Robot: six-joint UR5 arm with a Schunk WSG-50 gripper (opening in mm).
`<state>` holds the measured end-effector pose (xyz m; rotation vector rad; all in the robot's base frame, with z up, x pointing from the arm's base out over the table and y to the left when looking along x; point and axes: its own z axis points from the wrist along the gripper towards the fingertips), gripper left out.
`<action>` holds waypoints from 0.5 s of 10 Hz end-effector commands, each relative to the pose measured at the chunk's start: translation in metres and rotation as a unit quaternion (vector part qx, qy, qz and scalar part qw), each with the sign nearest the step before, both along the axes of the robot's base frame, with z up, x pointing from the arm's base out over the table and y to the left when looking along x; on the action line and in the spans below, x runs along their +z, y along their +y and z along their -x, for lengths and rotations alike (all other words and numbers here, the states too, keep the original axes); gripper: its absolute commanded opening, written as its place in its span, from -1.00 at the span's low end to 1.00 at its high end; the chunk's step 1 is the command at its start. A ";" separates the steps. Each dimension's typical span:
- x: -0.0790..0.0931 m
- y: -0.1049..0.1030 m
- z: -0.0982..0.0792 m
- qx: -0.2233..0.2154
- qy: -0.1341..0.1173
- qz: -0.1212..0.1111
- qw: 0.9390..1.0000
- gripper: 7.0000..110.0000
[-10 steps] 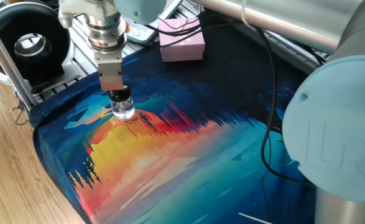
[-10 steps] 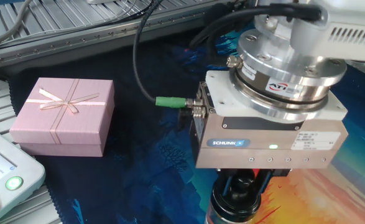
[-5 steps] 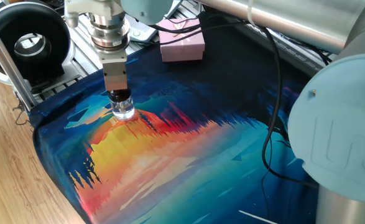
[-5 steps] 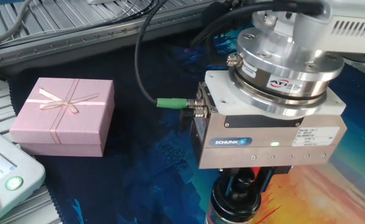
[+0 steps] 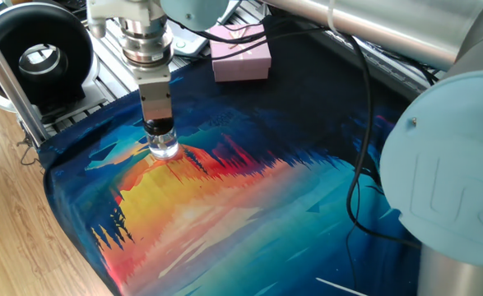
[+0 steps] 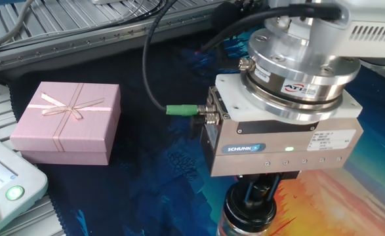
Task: Screw the lid onto the jar
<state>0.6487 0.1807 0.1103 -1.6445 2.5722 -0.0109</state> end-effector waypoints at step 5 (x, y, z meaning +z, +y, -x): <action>0.001 -0.003 -0.002 -0.021 0.006 0.001 1.000 -0.71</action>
